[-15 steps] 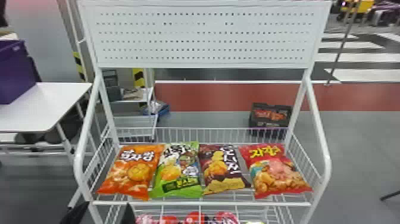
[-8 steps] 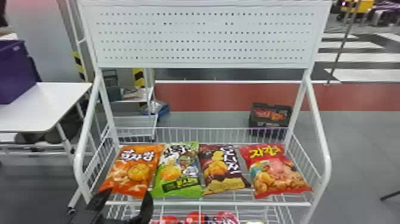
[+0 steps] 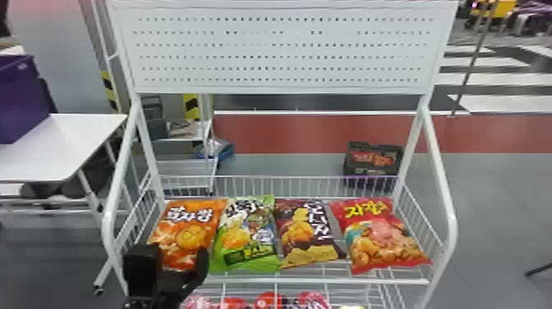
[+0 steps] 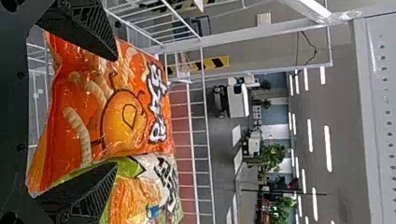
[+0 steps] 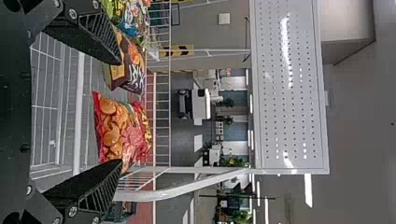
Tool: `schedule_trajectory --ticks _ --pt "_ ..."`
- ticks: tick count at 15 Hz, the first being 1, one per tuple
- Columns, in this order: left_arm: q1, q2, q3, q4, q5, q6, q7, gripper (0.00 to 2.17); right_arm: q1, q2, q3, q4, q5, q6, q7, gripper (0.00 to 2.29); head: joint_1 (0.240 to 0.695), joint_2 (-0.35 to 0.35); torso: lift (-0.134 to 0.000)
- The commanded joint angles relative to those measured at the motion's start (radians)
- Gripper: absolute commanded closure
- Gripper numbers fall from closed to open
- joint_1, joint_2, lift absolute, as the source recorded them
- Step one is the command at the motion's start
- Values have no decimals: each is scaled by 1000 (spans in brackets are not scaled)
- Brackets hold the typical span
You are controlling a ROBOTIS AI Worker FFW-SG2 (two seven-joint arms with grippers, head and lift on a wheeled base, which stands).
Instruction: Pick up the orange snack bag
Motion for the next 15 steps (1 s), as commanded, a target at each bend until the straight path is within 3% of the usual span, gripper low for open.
schedule_trajectory --ticks 1,3,6,7,10,11,15 --pt "-37 1 5 41 18 12 -3 87 0 0 -1 1 0 0 0 147 499 0 0" --pt "-49 1 11 58 33 30 -11 93 -2 2 -1 3 0 0 0 147 499 0 0" --pt "-58 1 14 77 38 33 -12 279 -5 2 1 3 0 0 0 147 499 0 0" --pt "-60 1 14 77 38 33 -14 478 -5 2 -1 4 0 0 0 147 499 0 0" --pt "-55 1 16 74 47 33 -3 1426 -8 3 1 7 0 0 0 147 499 0 0" --pt "-50 1 18 71 47 33 -2 1598 -9 3 -1 9 0 0 0 147 499 0 0" --pt "-38 4 18 58 47 33 -14 1713 -12 3 -1 10 -2 0 0 147 499 0 0"
